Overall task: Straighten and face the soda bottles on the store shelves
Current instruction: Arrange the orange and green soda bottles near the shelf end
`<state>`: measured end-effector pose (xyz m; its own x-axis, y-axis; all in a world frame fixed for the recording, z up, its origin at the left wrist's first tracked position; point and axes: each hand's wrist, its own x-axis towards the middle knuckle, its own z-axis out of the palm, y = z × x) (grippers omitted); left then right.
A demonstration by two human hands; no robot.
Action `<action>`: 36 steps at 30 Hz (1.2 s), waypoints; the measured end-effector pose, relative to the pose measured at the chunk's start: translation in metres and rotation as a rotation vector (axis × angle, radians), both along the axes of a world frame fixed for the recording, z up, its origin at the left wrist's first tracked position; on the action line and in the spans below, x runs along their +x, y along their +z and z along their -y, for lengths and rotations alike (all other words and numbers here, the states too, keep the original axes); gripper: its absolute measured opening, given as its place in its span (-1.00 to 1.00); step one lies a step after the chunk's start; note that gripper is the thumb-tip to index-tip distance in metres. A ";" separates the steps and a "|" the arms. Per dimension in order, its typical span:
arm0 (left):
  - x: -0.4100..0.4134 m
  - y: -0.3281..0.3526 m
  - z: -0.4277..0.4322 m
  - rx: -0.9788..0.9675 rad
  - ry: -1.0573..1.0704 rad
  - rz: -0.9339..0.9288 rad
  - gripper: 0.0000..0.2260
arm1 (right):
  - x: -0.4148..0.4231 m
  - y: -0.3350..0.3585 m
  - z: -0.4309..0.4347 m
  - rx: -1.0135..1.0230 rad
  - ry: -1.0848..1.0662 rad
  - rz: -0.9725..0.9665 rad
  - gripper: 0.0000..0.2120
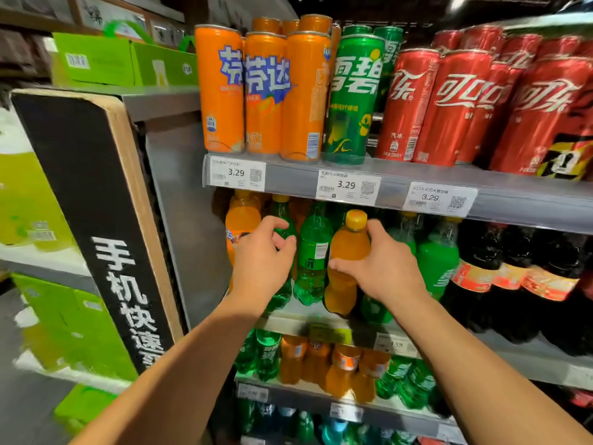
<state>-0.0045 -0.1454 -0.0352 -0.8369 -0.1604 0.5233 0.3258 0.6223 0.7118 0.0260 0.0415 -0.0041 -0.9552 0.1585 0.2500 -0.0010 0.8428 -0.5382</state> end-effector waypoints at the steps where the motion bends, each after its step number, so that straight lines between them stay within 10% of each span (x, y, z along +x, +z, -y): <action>1: -0.001 -0.001 0.004 0.014 0.002 -0.006 -0.82 | 0.002 0.000 0.002 0.030 -0.012 -0.008 -0.40; 13: 0.011 -0.009 0.012 0.035 -0.127 -0.058 -0.68 | 0.043 0.001 0.032 0.075 -0.007 -0.121 -0.45; 21: 0.044 -0.022 0.012 0.198 -0.518 0.200 -0.21 | 0.054 0.023 0.072 -0.002 0.090 -0.188 -0.45; 31: 0.050 -0.045 0.069 0.297 -0.260 0.262 -0.43 | 0.018 0.001 0.087 -0.214 0.399 0.111 -0.34; 36: 0.047 -0.052 0.077 0.265 -0.213 0.253 -0.46 | -0.024 -0.001 0.083 -0.363 0.207 0.018 -0.64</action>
